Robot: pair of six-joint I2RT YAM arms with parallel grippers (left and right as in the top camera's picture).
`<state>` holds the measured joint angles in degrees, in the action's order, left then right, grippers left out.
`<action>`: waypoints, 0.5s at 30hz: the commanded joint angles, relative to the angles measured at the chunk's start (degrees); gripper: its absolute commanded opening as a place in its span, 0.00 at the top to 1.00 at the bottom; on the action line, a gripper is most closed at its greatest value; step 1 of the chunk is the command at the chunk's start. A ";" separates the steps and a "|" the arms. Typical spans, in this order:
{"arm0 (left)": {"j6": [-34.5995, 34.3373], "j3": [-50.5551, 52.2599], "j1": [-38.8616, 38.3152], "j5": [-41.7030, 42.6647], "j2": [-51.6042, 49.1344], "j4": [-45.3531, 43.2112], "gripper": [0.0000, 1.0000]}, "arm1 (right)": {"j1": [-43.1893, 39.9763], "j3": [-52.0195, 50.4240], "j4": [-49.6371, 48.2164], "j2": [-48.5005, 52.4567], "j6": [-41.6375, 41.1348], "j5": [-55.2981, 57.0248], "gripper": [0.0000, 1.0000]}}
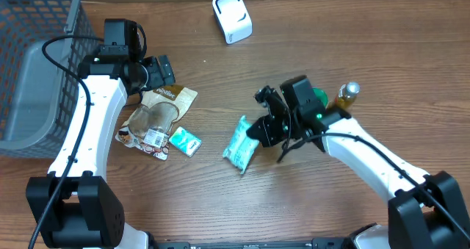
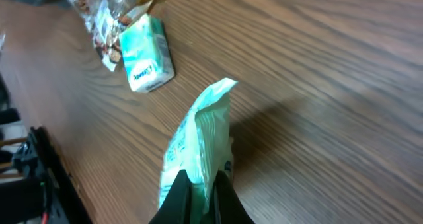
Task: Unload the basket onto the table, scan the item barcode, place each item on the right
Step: 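Carry the pack to the white scanner and hold its barcode there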
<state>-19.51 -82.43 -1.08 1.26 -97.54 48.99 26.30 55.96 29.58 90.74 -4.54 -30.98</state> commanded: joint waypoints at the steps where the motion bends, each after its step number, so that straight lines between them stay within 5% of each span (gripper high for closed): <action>1: 0.22 0.48 0.17 -0.20 -0.61 0.07 0.00 | 0.22 12.70 6.56 -0.72 -1.68 6.03 0.96; 8: 0.22 0.48 0.17 -0.20 -0.61 0.07 0.00 | 0.22 37.33 23.85 -0.72 -1.40 13.16 0.96; 15: 0.22 0.48 0.17 -0.20 -0.61 0.07 0.00 | 0.33 48.57 26.32 -0.72 2.10 19.78 0.96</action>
<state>-19.51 -82.43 -1.08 1.26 -97.51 48.95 26.30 101.51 56.55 90.74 -4.86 -16.43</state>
